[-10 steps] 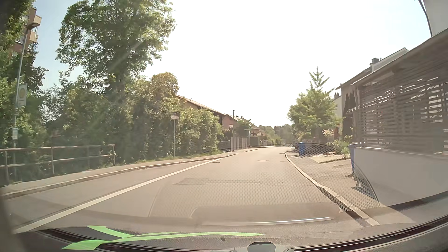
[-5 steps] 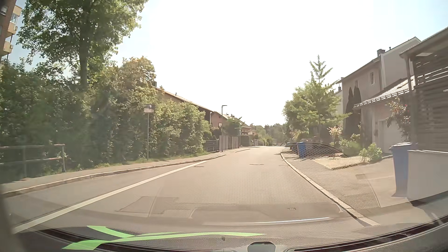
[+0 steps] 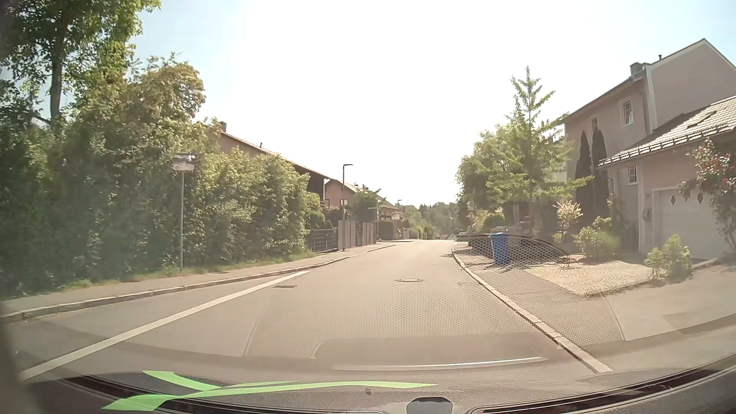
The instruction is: Follow the waypoints while adhering to traffic rules and regulations
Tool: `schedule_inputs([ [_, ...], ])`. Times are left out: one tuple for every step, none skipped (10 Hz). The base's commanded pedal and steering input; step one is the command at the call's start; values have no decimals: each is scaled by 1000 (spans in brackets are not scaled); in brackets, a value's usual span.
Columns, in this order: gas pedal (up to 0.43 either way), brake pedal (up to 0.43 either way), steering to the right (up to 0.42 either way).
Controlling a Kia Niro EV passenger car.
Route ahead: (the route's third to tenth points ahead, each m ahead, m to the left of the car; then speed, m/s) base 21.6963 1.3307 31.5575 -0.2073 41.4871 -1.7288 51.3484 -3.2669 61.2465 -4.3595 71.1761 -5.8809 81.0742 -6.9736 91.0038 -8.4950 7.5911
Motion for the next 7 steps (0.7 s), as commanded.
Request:
schedule_inputs([
  [0,0,36],
  [0,0,35],
  [0,0,33],
  [0,0,30],
  [0,0,29],
  [0,0,27],
  [0,0,25],
])
